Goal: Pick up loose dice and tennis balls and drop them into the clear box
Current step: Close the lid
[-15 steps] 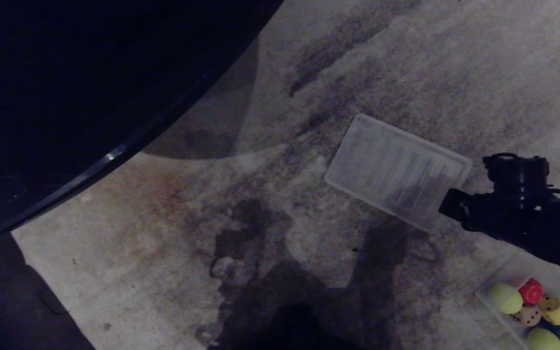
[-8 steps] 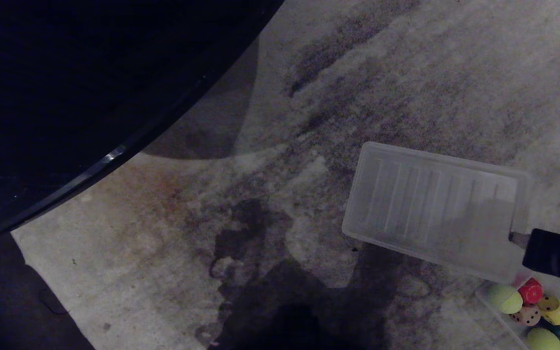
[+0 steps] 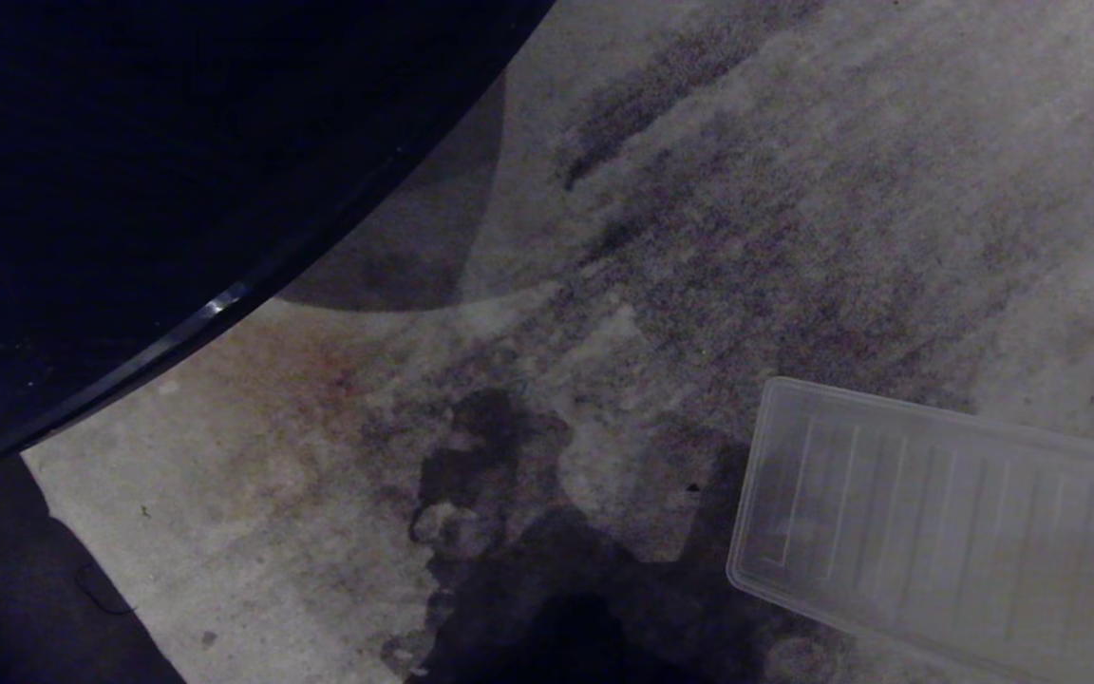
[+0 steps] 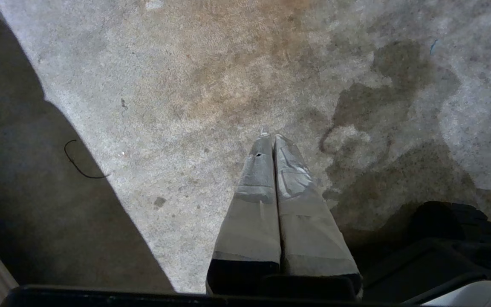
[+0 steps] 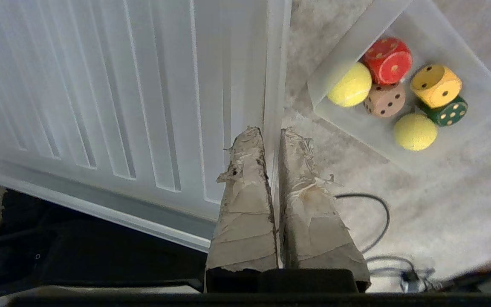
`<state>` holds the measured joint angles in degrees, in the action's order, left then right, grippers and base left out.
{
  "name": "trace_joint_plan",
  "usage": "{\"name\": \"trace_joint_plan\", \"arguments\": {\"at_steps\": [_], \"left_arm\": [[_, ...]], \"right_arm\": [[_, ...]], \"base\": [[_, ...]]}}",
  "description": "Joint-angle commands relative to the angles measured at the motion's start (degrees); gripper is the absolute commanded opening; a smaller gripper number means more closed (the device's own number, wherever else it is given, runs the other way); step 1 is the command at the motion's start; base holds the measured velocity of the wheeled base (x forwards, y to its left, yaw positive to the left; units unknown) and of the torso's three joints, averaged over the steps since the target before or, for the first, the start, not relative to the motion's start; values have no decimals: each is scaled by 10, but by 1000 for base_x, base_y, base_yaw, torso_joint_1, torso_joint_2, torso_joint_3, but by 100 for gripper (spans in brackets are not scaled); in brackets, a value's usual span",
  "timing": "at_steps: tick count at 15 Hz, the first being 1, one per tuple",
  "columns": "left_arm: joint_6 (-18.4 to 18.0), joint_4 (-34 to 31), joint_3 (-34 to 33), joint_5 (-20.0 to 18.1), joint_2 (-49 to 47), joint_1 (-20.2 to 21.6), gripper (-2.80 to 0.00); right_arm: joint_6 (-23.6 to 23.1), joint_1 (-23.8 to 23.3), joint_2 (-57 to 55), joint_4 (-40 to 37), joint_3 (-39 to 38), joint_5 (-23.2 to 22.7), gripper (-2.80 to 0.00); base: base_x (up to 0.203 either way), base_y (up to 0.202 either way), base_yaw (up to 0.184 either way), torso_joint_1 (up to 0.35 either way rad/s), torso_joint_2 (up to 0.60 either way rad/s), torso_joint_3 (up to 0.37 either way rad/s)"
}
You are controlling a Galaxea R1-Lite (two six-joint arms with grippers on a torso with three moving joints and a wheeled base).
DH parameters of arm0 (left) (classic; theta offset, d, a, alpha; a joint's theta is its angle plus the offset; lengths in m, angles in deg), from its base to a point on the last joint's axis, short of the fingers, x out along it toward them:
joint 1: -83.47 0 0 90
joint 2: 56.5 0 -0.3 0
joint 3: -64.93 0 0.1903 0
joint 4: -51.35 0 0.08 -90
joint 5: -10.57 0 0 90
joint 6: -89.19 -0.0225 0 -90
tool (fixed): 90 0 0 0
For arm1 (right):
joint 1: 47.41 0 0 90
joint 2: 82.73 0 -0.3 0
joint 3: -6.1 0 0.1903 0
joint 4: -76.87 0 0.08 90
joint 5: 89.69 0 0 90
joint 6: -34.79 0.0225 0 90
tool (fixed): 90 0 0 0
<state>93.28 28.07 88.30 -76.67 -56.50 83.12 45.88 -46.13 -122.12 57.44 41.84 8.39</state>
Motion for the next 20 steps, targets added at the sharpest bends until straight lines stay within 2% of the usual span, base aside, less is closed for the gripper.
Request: {"name": "trace_joint_plan", "arguments": {"at_steps": [1, 3, 8, 16, 20], "left_arm": [[0, 0, -1, 1, -1, 0, -280], [0, 0, -1, 1, -1, 0, -280], [0, 0, -1, 1, -1, 0, -280], [0, 0, -1, 1, -1, 0, -280], [0, 0, -1, 1, -1, 0, -280]], "right_arm": [[-5, -5, 66, -2, -14, -9, -280], [-27, -6, 96, -37, -18, -12, -280], [-29, -10, 156, -77, -25, -20, -280], [-30, -13, 181, -81, -35, -21, -280], [-57, -11, 253, -107, -61, -25, -280]], "base": [[0, 0, 0, 0, 0, 0], [0, 0, 0, 0, 0, 0], [0, 0, 0, 0, 0, 0], [0, 0, 0, 0, 0, 0], [0, 0, 0, 0, 0, 0]]}}
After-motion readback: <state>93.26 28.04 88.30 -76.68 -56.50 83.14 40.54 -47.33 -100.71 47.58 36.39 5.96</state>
